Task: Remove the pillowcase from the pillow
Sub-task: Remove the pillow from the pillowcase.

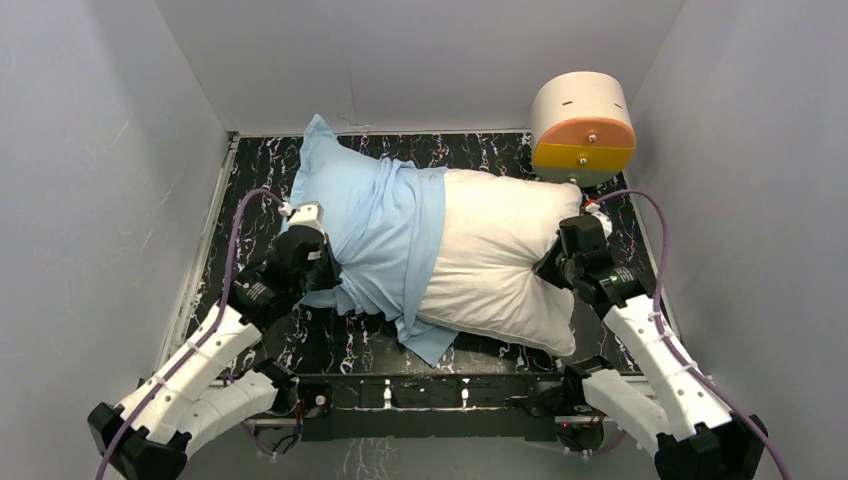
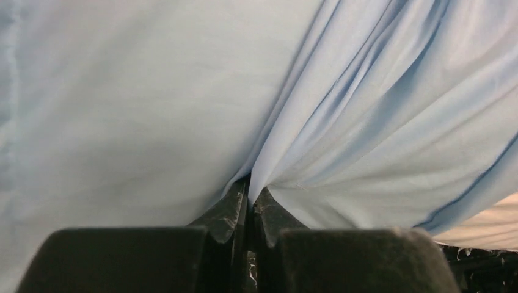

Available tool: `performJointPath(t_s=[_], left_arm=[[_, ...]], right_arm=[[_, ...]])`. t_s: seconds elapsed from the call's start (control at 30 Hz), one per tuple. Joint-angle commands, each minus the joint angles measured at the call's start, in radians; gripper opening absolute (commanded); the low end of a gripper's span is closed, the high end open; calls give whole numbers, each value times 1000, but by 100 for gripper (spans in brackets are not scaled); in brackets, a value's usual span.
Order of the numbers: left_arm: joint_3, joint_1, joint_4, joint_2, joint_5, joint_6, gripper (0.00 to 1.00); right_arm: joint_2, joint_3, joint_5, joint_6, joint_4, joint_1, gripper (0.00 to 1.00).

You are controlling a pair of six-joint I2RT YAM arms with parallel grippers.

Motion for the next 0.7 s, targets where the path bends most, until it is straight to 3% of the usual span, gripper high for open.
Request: performJointPath(t_s=[0.0,0.13,0.17,0.23,0.27,0.33,0.43,0.53,0.67], left_arm=[[-18,29,-157,-111,-318,-56,0],[-15,30,-155,-174,-372,-63,2],[-13,30,-133,-180,-324,-33,20],[5,31,-103,-175,-157,31,67],[28,30,-116,-169,-95,30,80],[74,30,-159,-162,-9,4,91],[150,30,-212,-168,171,5,98],[203,30,-225,-159,496,50,98],[158,30,-187,-119,757,43,98]], right_arm=[[-50,20,359,37,-56,-21,0],[-11,73,322,6,-81,-21,0],[-7,89,290,-13,-83,-21,0],[-14,110,236,-36,-71,-22,0],[-23,114,213,-40,-58,-21,0],[-43,113,172,-39,-36,-21,0],[-62,112,121,-25,-37,-21,1],[-74,122,102,-5,-51,-21,1],[-95,113,76,18,-24,-21,2]])
